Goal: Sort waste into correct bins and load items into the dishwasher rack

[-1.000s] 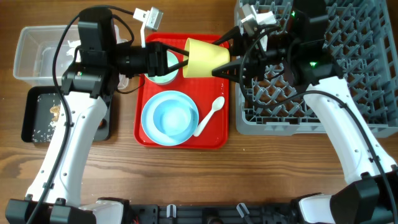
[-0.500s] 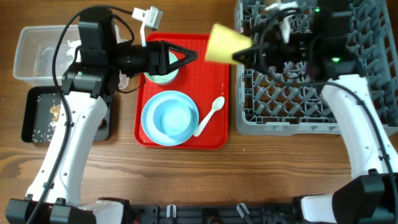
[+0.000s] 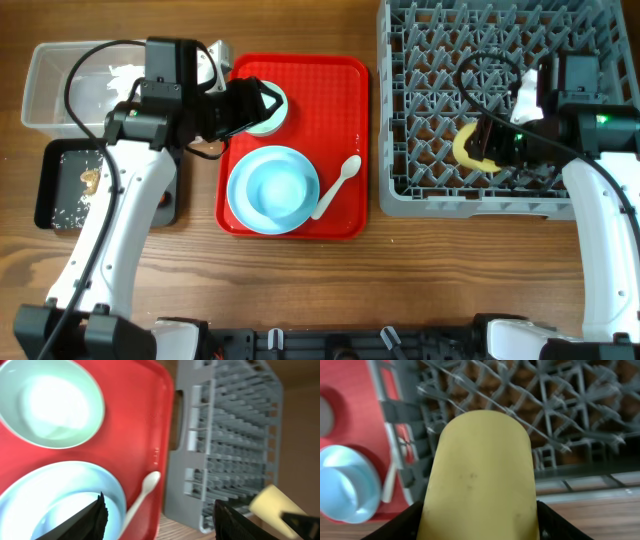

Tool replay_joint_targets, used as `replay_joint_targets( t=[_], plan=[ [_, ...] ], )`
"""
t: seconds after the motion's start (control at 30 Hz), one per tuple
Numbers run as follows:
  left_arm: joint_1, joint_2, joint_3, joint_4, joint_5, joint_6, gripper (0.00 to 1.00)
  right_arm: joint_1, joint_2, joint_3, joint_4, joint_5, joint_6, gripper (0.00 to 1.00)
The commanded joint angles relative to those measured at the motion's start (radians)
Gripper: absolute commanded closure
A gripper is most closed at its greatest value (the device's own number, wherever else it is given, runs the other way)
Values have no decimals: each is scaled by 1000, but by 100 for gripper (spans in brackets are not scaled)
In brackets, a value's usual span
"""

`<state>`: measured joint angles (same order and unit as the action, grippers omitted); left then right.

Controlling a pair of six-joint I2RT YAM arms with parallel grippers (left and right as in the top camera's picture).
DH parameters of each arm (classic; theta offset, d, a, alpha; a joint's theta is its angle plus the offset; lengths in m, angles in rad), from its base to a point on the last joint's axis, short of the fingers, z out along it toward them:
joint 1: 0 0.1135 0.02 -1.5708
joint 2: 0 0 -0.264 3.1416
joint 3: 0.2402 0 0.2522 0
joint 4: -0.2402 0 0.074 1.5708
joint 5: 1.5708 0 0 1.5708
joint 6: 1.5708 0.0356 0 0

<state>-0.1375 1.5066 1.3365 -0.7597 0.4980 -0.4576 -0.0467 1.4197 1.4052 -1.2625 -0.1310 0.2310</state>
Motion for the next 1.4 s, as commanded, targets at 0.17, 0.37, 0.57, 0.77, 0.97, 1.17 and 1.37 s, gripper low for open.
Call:
replay_joint_targets(
  t=[0.17, 0.37, 0.57, 0.77, 0.97, 1.17, 1.37],
  plan=[
    [-3, 48, 5, -13, -55, 9, 30, 23, 119, 6, -7, -24, -10, 43],
    [-3, 48, 5, -23, -55, 9, 29, 56, 267, 6, 15, -27, -16, 39],
    [-3, 48, 5, -24, -55, 9, 29, 56, 319, 17, 21, -65, -29, 17],
    [-3, 48, 5, -39, -55, 9, 28, 56, 310, 227, -26, -137, -48, 16],
    [-3, 48, 5, -54, -80, 26, 28, 68, 307, 320, -65, -191, -83, 17],
    [-68, 48, 3, -229, -285, 113, 28, 317, 282, 336, 20, -191, -83, 17],
    [-112, 48, -181, -276, -470, -72, 31, 362, 285, 329, 74, -200, -46, 17]
  ],
)
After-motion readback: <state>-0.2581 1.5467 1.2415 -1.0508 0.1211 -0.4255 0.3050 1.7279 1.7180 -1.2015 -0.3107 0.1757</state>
